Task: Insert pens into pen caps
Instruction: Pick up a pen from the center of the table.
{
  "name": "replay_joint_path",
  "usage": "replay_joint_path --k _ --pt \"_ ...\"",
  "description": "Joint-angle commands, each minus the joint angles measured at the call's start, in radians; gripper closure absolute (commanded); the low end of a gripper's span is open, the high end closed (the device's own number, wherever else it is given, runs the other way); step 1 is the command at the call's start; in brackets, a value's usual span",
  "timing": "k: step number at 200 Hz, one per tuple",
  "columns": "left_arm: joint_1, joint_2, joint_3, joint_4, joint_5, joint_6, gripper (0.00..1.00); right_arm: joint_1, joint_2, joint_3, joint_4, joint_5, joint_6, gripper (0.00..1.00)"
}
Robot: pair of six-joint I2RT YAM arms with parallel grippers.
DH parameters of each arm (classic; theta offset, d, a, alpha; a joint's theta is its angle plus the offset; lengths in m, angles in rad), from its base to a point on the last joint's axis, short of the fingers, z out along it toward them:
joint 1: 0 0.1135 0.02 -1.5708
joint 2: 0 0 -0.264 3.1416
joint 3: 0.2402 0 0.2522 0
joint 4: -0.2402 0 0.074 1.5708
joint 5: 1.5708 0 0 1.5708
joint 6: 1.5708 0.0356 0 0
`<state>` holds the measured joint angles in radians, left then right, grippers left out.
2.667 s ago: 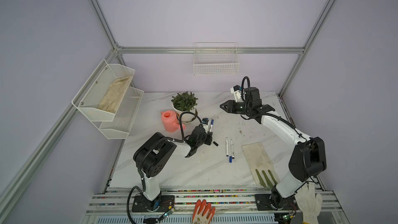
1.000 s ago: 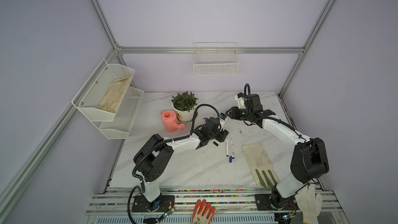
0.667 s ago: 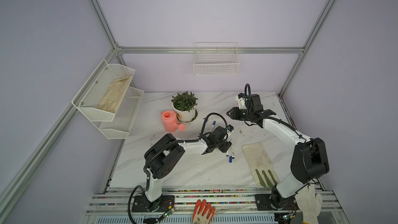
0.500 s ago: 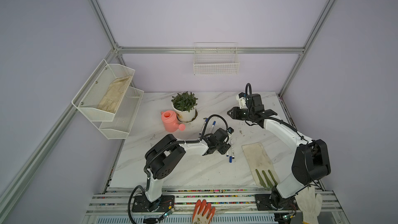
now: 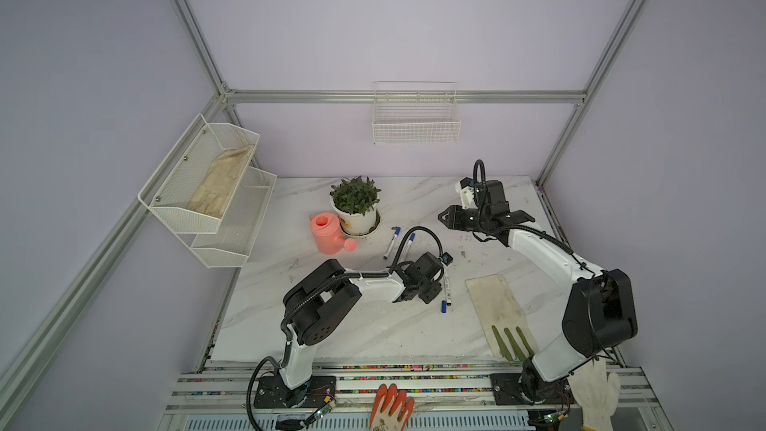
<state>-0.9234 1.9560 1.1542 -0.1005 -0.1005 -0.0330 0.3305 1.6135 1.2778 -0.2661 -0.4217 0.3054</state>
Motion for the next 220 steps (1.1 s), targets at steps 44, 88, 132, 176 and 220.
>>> replay_joint_path --k 44,88,132,176,220 --pt "0.006 0.021 0.094 -0.070 -0.034 0.001 1.00 -0.004 -0.036 -0.008 -0.024 0.034 -0.006 0.67" --pt "0.055 -0.102 0.115 0.037 -0.039 -0.091 1.00 -0.007 -0.057 -0.001 -0.033 0.033 -0.007 0.66" --pt "0.179 -0.211 0.026 0.238 0.107 -0.255 1.00 -0.007 -0.089 -0.006 -0.036 -0.070 -0.044 0.59" --pt "0.223 -0.252 -0.046 0.364 0.142 -0.302 1.00 -0.005 -0.104 -0.072 0.040 -0.190 -0.009 0.58" --pt "0.225 -0.256 -0.062 0.384 0.176 -0.298 1.00 -0.004 -0.090 -0.107 0.172 -0.251 0.068 0.58"
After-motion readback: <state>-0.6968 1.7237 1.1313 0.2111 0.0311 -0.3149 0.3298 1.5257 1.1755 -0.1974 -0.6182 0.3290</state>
